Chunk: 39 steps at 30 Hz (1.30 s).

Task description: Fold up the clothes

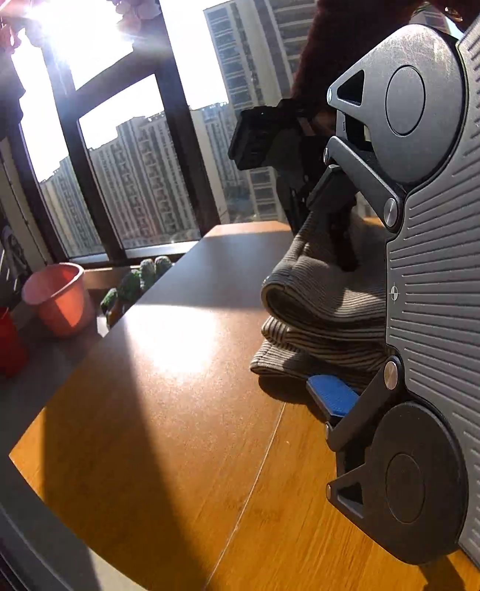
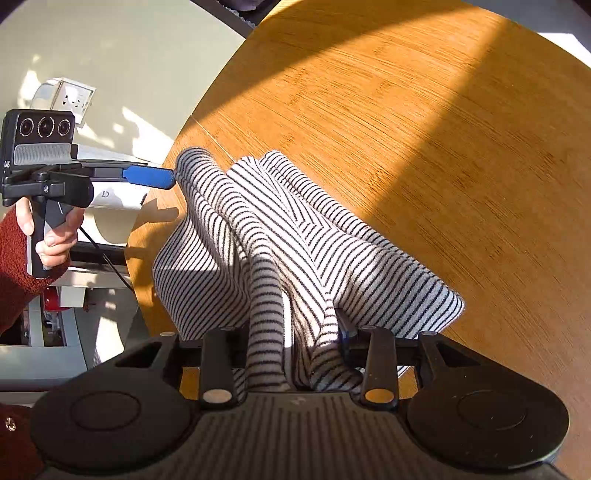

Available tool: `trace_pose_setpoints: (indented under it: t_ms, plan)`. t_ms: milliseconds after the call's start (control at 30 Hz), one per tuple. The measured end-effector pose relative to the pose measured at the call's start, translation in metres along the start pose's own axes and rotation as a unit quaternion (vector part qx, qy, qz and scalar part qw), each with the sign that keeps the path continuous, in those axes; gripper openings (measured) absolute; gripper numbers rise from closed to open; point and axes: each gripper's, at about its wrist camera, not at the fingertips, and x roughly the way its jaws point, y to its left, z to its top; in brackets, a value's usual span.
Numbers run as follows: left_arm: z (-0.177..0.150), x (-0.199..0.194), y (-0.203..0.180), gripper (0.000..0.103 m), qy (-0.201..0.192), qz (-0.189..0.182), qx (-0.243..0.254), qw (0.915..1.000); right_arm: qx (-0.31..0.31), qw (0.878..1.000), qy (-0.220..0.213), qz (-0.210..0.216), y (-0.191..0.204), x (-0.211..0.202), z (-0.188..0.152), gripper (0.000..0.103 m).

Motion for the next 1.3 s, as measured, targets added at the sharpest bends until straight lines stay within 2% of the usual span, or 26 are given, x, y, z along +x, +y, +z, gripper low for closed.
trace_pose_setpoints:
  t_ms: [100, 167, 233, 300, 333, 400, 467, 567, 633, 667, 700, 800, 833, 867, 900, 967, 1167, 1300]
  plan:
    - [-0.012, 0.004, -0.044, 0.099, 0.023, 0.055, 0.082, 0.9948, 0.007, 1.000, -0.001, 0.018, -0.005, 0.002, 0.000, 0.038]
    - [-0.019, 0.022, -0.071, 0.099, 0.049, 0.089, 0.146, 0.9841, -0.010, 1.000, 0.002, 0.012, 0.000, 0.003, 0.003, 0.039]
    - [-0.029, 0.045, -0.090, 0.099, 0.068, 0.100, 0.212, 0.9698, -0.033, 0.999, 0.007, -0.002, 0.008, 0.003, 0.006, 0.039]
    - [-0.033, 0.069, -0.099, 0.099, 0.084, 0.099, 0.258, 0.9573, -0.056, 0.998, 0.008, -0.018, 0.017, 0.001, 0.008, 0.041]
    - [-0.032, 0.078, -0.099, 0.098, 0.089, 0.107, 0.264, 0.9543, -0.071, 0.997, 0.001, -0.031, 0.024, -0.003, 0.007, 0.043]
    - [-0.030, 0.095, -0.099, 0.095, 0.099, 0.121, 0.277, 0.9479, -0.099, 0.992, -0.042, -0.070, 0.035, -0.020, 0.005, 0.055]
    - [-0.023, 0.104, -0.094, 0.093, 0.097, 0.135, 0.262, 0.9506, -0.104, 0.983, -0.100, -0.117, 0.039, -0.043, -0.002, 0.061]
    - [-0.015, 0.107, -0.089, 0.093, 0.086, 0.144, 0.238, 0.9567, -0.062, 0.972, -0.160, -0.161, 0.036, -0.072, -0.022, 0.066]
    - [-0.011, 0.109, -0.087, 0.093, 0.089, 0.155, 0.226, 0.9576, 0.010, 0.967, -0.201, -0.158, 0.026, -0.090, -0.045, 0.068]
    - [-0.010, 0.110, -0.086, 0.093, 0.092, 0.158, 0.222, 0.9578, 0.047, 0.964, -0.215, -0.148, 0.022, -0.094, -0.058, 0.072]
    - [-0.008, 0.108, -0.087, 0.094, 0.095, 0.164, 0.217, 0.9576, 0.080, 0.962, -0.224, -0.137, 0.019, -0.094, -0.068, 0.076]
    - [-0.008, 0.114, -0.090, 0.096, 0.106, 0.179, 0.220, 0.9531, 0.173, 0.949, -0.244, -0.098, 0.012, -0.076, -0.097, 0.075]
    - [-0.007, 0.116, -0.091, 0.097, 0.109, 0.183, 0.221, 0.9517, 0.194, 0.945, -0.248, -0.088, 0.010, -0.070, -0.103, 0.074]
    - [-0.007, 0.117, -0.091, 0.097, 0.112, 0.188, 0.221, 0.9505, 0.215, 0.941, -0.251, -0.077, 0.007, -0.063, -0.107, 0.063]
    - [-0.007, 0.118, -0.091, 0.097, 0.114, 0.190, 0.222, 0.9495, 0.235, 0.936, -0.253, -0.065, 0.004, -0.055, -0.110, 0.045]
    - [-0.006, 0.121, -0.091, 0.098, 0.117, 0.194, 0.226, 0.9474, 0.262, 0.928, -0.260, -0.043, 0.000, -0.048, -0.108, 0.030]
    - [-0.004, 0.120, -0.087, 0.099, 0.115, 0.202, 0.230, 0.9451, 0.213, 0.933, -0.277, -0.084, 0.004, -0.048, -0.082, 0.030]
    - [-0.003, 0.117, -0.083, 0.100, 0.110, 0.200, 0.227, 0.9467, 0.221, 0.931, -0.273, -0.098, -0.010, -0.040, -0.063, 0.031]
